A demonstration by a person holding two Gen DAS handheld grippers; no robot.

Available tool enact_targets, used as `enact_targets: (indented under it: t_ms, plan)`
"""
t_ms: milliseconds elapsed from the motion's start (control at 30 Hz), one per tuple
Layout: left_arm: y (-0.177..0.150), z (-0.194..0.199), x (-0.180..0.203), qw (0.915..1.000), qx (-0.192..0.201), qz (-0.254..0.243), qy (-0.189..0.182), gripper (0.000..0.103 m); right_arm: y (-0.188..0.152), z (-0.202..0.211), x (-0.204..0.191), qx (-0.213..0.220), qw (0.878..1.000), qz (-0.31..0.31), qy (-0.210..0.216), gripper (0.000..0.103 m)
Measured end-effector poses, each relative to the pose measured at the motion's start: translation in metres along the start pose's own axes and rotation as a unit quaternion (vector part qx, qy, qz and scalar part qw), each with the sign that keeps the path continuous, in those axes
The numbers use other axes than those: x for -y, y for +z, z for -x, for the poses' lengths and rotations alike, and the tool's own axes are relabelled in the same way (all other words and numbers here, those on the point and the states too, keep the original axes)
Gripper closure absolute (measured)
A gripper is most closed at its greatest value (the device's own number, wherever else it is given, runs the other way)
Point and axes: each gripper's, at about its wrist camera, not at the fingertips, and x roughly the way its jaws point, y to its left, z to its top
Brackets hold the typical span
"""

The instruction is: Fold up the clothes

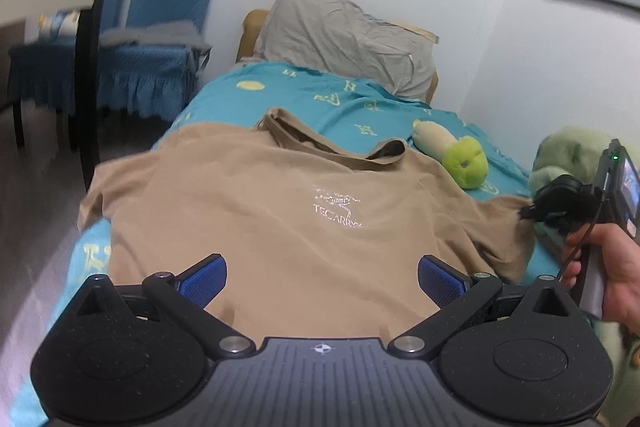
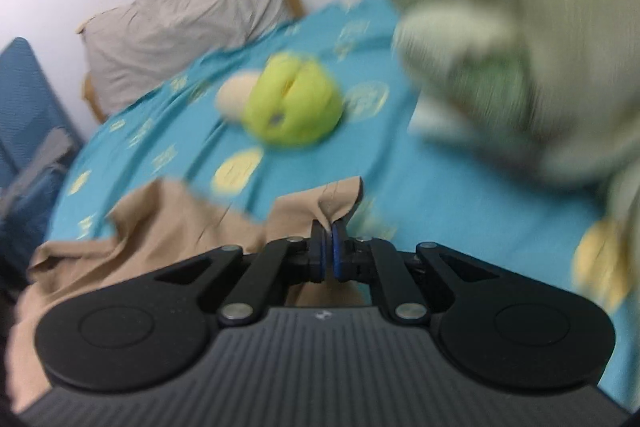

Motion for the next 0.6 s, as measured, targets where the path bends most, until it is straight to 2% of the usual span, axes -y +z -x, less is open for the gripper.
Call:
enact_targets:
  t_ms: [100,200,300,400,433,467,533,600]
  plan:
    - [0.003,-0.003,-0.005,0.9997,-0.001,0.024,-0.002,0.0,0.027,-0.007,0.01,0.036,0.998,0.05,-0.034,0.097]
    - [0.004,-0.007,-0.007,0.9996,0.002,0.027,0.006,0.0,0.042,-0.021,0.021,0.05,0.994,0.083,-0.056,0.097]
    - [0.004,-0.011,-0.01,0.9996,0.002,0.026,0.013,0.0,0.039,-0.036,0.024,0.056,0.991,0.105,-0.061,0.097]
    - [0.003,-0.018,-0.01,0.9996,-0.004,0.018,0.023,0.0,0.032,-0.045,0.024,0.038,0.993,0.104,-0.041,0.093]
    - [0.002,-0.019,-0.009,0.9996,-0.004,0.013,0.025,0.0,0.032,-0.046,0.025,0.025,0.994,0.097,-0.031,0.088]
    - [0.002,-0.019,-0.008,0.9996,-0.003,0.009,0.027,0.0,0.032,-0.045,0.025,0.011,0.996,0.091,-0.024,0.079]
    - [0.002,-0.019,-0.006,0.9995,0.0,-0.001,0.031,0.0,0.032,-0.037,0.024,0.003,0.997,0.076,0.001,0.035]
    - [0.002,-0.018,-0.004,0.9994,0.004,-0.008,0.034,0.0,0.03,-0.019,0.027,0.014,0.998,0.051,0.032,0.021]
